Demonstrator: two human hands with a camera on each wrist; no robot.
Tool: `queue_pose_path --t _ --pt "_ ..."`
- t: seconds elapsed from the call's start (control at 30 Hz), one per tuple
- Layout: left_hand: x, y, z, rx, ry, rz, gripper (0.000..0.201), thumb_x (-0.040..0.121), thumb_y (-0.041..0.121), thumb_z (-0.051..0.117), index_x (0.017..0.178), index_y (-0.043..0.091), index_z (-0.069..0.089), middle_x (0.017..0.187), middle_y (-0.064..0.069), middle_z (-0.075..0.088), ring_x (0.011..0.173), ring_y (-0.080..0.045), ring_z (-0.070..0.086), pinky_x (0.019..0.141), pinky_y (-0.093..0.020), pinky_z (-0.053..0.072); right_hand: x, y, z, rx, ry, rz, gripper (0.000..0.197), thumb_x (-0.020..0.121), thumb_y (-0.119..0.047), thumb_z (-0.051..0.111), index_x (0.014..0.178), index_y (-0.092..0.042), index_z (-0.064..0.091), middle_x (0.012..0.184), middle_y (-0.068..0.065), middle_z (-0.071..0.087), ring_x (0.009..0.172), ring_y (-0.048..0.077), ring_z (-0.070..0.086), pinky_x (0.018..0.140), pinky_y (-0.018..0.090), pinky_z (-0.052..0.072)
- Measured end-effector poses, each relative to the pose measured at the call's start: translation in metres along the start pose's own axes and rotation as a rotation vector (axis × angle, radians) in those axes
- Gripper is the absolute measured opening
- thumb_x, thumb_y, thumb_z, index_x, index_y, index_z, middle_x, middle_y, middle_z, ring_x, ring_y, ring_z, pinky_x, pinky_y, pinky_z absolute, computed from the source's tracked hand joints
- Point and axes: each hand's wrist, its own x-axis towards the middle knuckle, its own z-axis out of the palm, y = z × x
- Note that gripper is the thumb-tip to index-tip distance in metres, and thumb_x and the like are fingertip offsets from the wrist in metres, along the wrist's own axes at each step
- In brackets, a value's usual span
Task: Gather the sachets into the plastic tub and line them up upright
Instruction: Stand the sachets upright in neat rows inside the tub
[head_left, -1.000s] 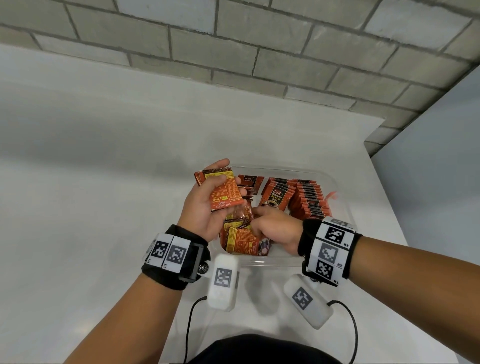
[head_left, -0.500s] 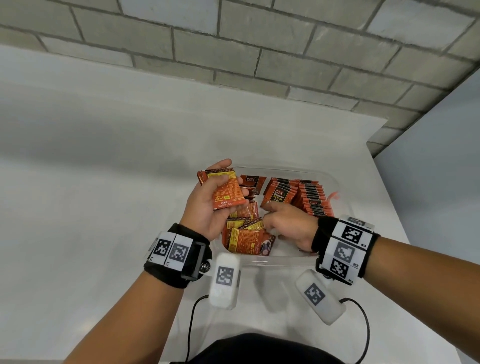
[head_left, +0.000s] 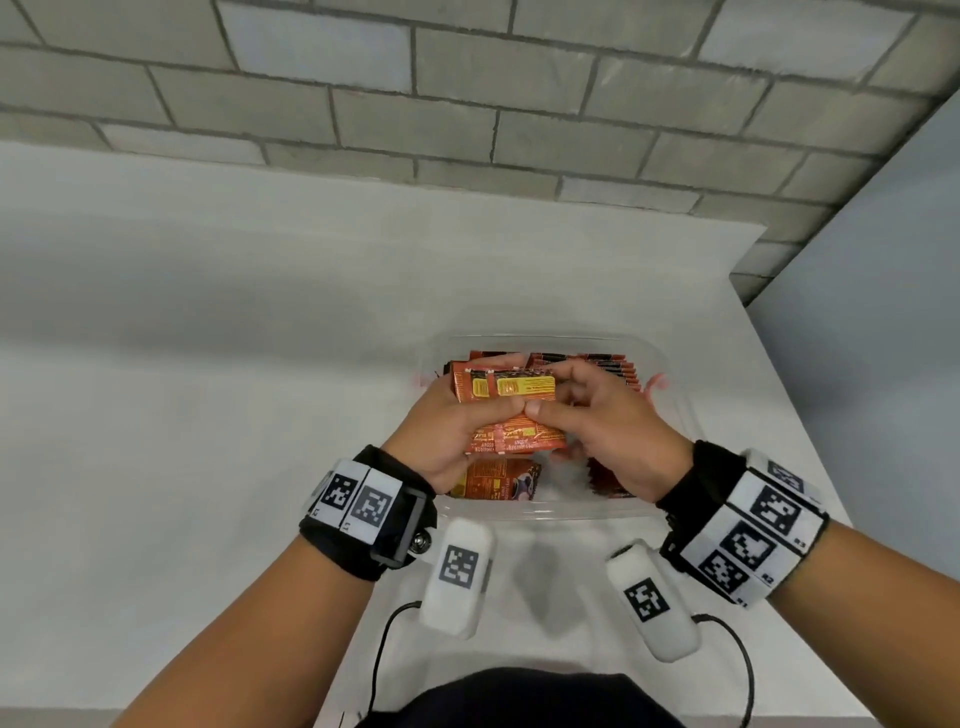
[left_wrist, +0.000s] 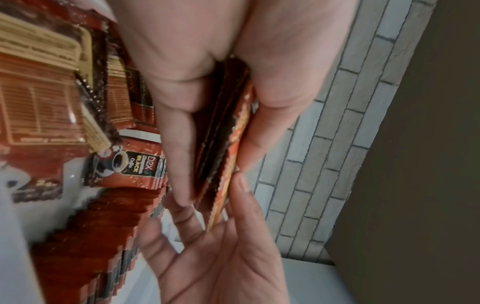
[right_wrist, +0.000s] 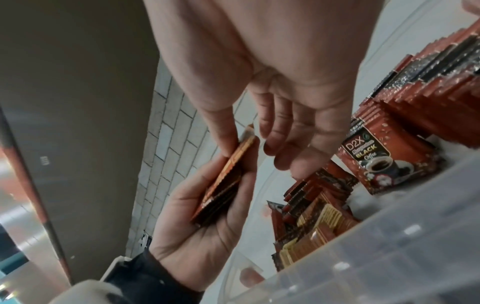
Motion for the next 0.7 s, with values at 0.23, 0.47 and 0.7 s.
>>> queue_pose_path --t 0.23,0.47,0.7 --pt "-0.006 -0.006 0.012 0.009 0.0 -0.059 0.042 0.08 0.041 0.058 0.113 0.015 0.063 0.097 -0.015 0.069 0.077 -0.025 0.069 0.067 -0.038 0.059 -0.009 -0.002 -0.014 -0.043 0.175 -0.22 0.023 0.082 -0.004 0.07 0.093 -0.021 0.059 0.093 -0.003 0.068 0.083 0.01 0.065 0.072 0.023 0.053" --pt "-0.003 -0.006 0.015 -0.221 0.06 0.044 0.04 0.085 0.011 0.062 0.125 0.01 0.056 0.104 -0.019 0.068 0.083 -0.03 0.069 0.066 -0.038 0.06 -0.022 -0.007 -0.014 -0.551 0.056 -0.408 0.019 0.074 -0.02 0.079 0.087 -0.027 0.067 0.125 -0.014 0.049 0.122 0.005 0.04 0.101 0.019 0.027" --pt "-0.001 -0.004 0.014 -0.128 0.041 0.109 0.056 0.069 -0.005 0.061 0.123 0.011 0.057 0.104 -0.016 0.07 0.089 -0.029 0.069 0.075 -0.037 0.058 -0.02 -0.012 -0.018 -0.313 0.189 -0.317 0.035 0.087 -0.023 0.067 0.117 -0.035 0.053 0.114 -0.011 0.057 0.096 0.003 0.058 0.079 0.019 0.047"
